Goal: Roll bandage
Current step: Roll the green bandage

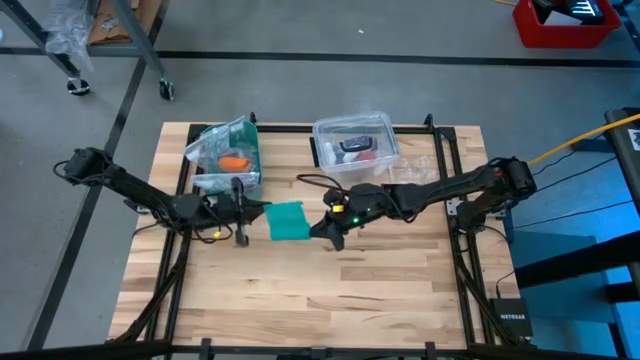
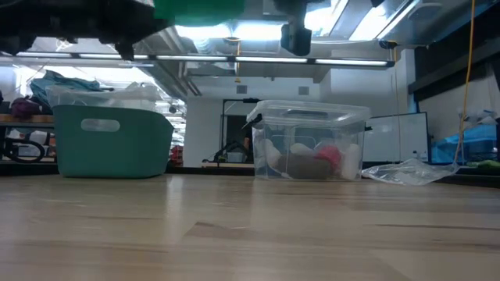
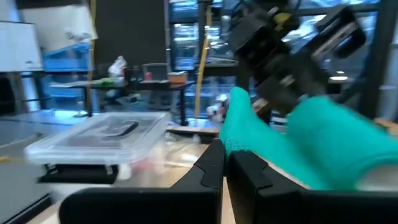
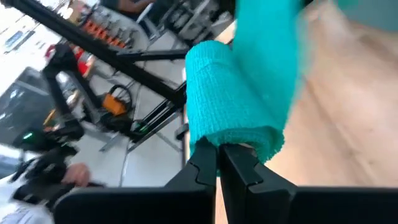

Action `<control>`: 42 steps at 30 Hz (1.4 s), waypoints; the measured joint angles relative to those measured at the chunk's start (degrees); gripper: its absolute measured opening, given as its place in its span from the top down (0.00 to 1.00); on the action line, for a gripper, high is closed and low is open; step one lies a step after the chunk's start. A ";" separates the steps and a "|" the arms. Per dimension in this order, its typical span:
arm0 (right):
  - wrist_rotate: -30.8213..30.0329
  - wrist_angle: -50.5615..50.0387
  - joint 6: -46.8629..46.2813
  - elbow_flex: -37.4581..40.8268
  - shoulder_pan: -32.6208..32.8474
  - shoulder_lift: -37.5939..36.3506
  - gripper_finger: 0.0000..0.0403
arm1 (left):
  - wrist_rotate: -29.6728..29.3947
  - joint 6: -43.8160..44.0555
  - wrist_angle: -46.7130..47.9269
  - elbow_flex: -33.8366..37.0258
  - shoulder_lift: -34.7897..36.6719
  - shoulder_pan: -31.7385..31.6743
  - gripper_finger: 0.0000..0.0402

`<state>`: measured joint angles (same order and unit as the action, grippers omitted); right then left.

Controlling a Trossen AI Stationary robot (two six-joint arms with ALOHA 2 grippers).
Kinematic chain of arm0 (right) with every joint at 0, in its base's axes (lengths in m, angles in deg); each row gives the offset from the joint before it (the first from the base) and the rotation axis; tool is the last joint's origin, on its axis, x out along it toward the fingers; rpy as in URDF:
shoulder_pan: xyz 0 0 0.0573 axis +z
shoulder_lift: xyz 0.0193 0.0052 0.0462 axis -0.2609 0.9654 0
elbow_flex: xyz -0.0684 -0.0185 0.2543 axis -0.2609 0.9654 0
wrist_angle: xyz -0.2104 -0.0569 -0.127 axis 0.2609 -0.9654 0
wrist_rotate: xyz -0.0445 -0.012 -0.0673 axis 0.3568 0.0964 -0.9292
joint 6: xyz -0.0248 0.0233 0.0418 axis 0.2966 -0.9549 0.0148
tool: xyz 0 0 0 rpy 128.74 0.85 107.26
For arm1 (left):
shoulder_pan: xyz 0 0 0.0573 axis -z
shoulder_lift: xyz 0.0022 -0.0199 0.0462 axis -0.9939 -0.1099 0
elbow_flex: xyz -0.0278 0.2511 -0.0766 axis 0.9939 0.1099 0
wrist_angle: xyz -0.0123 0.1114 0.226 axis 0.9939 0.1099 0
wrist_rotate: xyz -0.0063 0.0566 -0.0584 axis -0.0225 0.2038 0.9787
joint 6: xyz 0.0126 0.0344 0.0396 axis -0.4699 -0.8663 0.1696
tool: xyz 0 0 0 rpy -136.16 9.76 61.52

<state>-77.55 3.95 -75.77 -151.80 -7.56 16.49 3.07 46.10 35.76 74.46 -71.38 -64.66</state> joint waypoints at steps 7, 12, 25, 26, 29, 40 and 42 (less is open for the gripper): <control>-2.52 1.43 1.49 0.00 -0.03 4.72 0.99 | 7.30 -0.55 2.07 -3.55 0.00 0.00 1.00; -7.36 2.41 2.41 0.00 -0.05 6.55 0.99 | 11.34 1.31 10.78 -6.11 0.00 0.11 1.00; -17.14 3.13 10.58 0.02 -0.03 6.74 0.99 | 17.12 0.63 18.45 -6.69 0.00 3.03 1.00; -17.42 3.48 11.15 0.02 -0.03 6.74 0.99 | 17.12 0.40 19.42 -6.69 0.00 3.26 1.00; -17.89 4.32 13.54 0.02 -0.01 6.74 0.99 | 17.14 0.90 22.48 -6.71 0.00 3.58 0.99; -19.20 4.41 15.18 0.02 -0.14 6.74 0.99 | 18.19 9.52 25.32 -6.73 0.00 3.68 0.76; -19.72 4.45 15.50 0.02 -0.18 6.74 0.99 | 18.22 10.74 25.57 -6.73 0.00 3.70 0.71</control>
<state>-97.27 8.40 -60.27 -151.78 -7.75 23.23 21.29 56.84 61.33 67.73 -71.38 -60.96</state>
